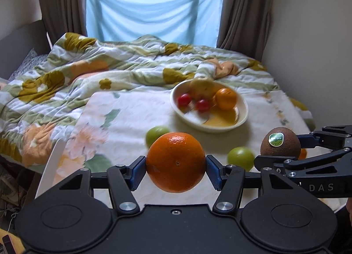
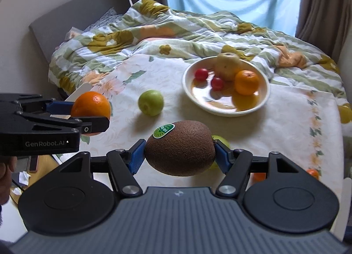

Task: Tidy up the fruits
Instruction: 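Carry the orange with the left tool while the right tool carries the kiwi to the bowl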

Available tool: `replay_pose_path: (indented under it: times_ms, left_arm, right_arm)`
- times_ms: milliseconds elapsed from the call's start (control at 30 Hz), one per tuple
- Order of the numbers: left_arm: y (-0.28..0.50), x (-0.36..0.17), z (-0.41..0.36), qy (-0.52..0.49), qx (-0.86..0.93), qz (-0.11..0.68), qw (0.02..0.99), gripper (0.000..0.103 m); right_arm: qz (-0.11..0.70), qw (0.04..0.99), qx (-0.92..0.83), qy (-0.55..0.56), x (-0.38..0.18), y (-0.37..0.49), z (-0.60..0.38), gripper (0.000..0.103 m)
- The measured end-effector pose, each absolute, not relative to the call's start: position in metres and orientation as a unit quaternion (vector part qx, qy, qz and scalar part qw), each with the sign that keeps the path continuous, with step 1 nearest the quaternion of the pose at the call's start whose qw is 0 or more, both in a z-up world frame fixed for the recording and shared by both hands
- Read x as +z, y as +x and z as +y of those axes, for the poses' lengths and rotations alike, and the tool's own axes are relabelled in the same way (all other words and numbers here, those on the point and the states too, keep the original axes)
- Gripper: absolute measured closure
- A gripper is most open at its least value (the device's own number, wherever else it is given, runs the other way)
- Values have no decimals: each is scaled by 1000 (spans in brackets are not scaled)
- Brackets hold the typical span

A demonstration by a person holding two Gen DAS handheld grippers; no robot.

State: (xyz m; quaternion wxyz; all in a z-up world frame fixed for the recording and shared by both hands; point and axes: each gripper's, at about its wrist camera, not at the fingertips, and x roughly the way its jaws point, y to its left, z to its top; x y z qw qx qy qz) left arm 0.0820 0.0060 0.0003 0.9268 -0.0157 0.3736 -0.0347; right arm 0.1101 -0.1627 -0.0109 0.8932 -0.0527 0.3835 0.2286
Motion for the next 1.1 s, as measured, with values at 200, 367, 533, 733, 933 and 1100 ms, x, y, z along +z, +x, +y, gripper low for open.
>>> replay_pose_path:
  times_ms: [200,367,533,733,933,1100]
  left_arm:
    - [103,14,-19,-11,-47,356,933,40]
    - [133,19,-30,4,-60,350,935,40]
    - [172,15,-34,12,-72,357,931,40]
    - [218,-4,-35,23,-84,374,924,40]
    - [259,-34,-37,32,-85,406,909,40]
    - [282,-59,-35,37,-87,429,898,40]
  right_arm:
    - [373,902,210,-54,6,125,-194,22]
    - [363,911,187,-50,16,145,-214,22]
    - [359,917,168,-38,20,172,-222,22]
    - [364,918,154,-25,13,206,-224,22]
    - [376,916,140,-13,-1,234,-224,22]
    - [388,913,126,1,-15,250,-226,22]
